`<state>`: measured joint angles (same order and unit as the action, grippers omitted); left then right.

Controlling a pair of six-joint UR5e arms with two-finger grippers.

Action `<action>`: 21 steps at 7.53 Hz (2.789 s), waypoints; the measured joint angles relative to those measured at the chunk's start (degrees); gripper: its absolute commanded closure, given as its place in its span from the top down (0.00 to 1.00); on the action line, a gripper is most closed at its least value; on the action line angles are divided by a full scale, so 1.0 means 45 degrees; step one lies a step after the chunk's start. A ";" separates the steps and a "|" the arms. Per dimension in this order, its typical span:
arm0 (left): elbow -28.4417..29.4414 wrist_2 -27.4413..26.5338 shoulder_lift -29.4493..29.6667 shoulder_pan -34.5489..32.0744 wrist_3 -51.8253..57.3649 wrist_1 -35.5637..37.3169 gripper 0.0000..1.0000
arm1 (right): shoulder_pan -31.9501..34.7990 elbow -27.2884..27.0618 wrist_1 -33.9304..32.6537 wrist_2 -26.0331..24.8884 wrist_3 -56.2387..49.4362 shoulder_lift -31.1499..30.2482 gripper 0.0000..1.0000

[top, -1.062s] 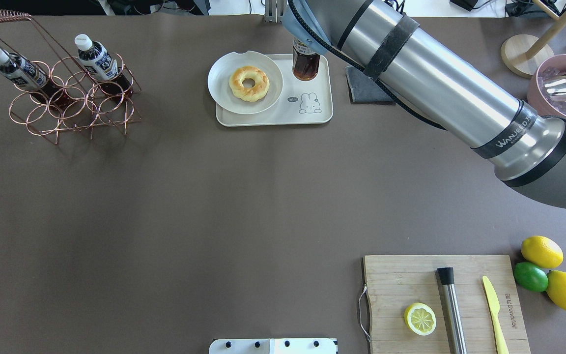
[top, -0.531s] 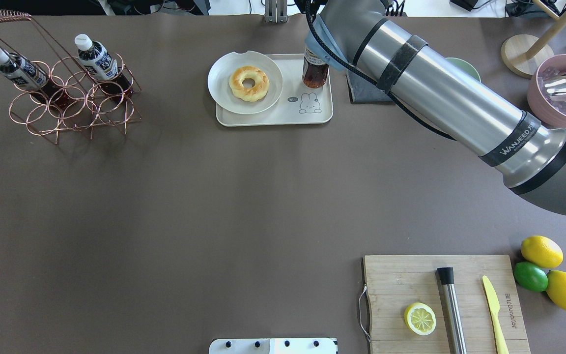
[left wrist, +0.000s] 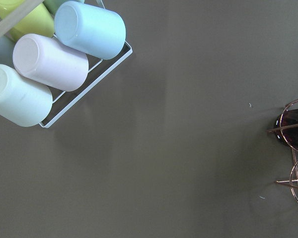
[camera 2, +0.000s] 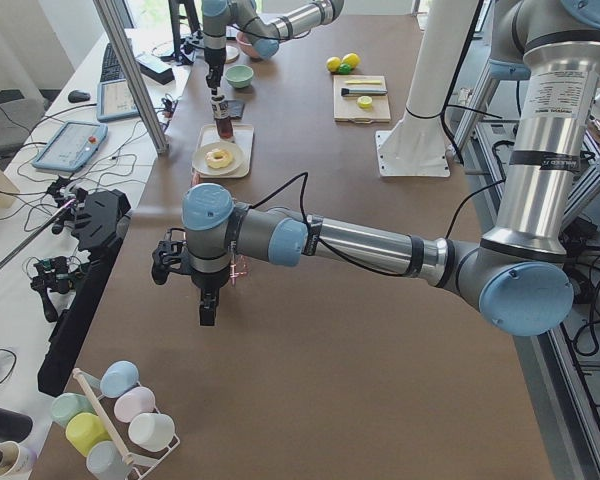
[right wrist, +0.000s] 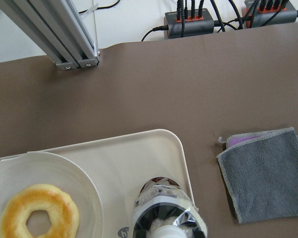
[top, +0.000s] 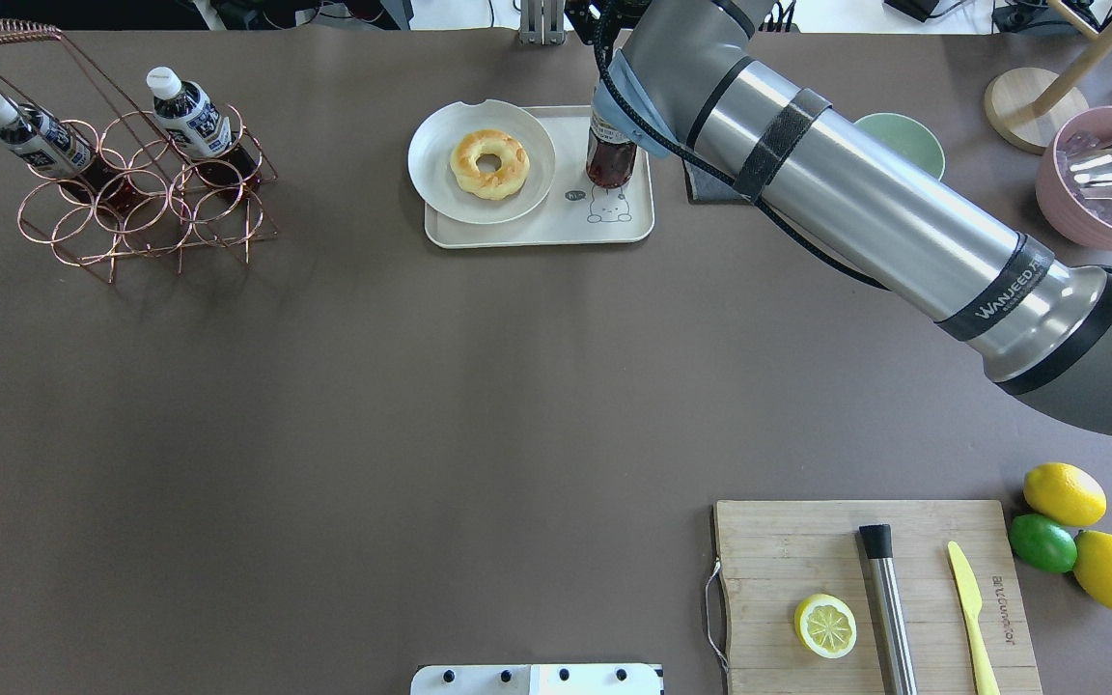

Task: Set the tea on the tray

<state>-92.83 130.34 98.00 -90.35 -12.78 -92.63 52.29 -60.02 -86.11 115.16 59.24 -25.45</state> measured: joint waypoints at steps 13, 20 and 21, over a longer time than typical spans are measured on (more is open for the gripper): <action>0.1386 0.0009 0.1260 0.0017 -0.0043 0.0014 0.98 | 0.0603 -0.3226 -0.2487 0.0425 -0.0296 -0.0344 1.00; 0.1496 -0.0005 0.1061 0.0037 -0.0003 0.0017 0.98 | 0.3725 -1.0796 -0.9591 0.0278 -0.7783 -0.7547 1.00; 0.1498 -0.0002 0.1047 0.0037 0.0007 0.0016 0.98 | 0.4765 -1.1263 -0.9600 0.0163 -0.9665 -0.9220 1.00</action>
<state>-86.09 130.33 102.71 -90.18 -12.75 -92.55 73.73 -110.70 -129.31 115.89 15.75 -66.94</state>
